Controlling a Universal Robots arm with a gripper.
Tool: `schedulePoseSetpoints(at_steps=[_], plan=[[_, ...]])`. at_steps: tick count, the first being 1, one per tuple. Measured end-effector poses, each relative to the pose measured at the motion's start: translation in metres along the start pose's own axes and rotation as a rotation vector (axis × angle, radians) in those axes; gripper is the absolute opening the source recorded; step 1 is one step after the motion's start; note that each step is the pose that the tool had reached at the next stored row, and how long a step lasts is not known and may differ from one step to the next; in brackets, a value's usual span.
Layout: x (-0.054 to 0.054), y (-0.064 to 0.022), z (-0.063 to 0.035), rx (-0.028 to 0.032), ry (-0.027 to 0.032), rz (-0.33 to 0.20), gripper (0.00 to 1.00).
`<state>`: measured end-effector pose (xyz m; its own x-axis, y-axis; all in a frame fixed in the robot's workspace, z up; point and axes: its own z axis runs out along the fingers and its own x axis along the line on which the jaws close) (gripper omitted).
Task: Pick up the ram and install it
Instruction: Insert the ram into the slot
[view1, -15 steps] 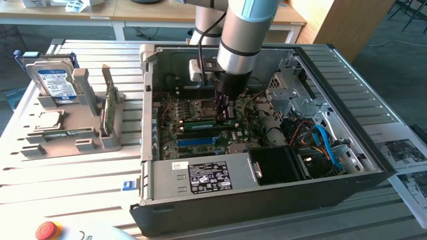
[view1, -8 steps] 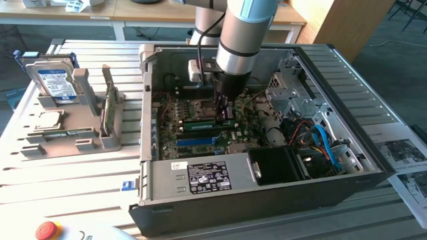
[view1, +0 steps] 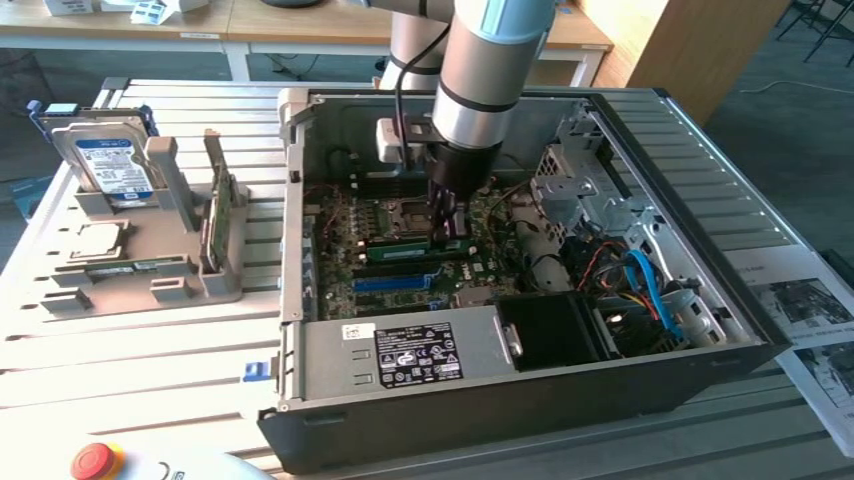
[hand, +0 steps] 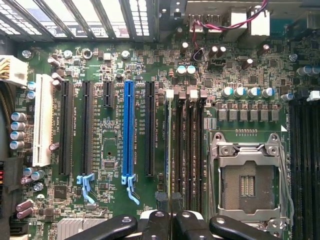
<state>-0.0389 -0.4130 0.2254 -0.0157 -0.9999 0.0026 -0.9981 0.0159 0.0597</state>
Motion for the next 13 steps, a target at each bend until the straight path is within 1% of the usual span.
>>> schedulePoseSetpoints(at_steps=[13], plan=[[0.0002, 0.0001, -0.0039, 0.0002, 0.0001, 0.0, 0.12]])
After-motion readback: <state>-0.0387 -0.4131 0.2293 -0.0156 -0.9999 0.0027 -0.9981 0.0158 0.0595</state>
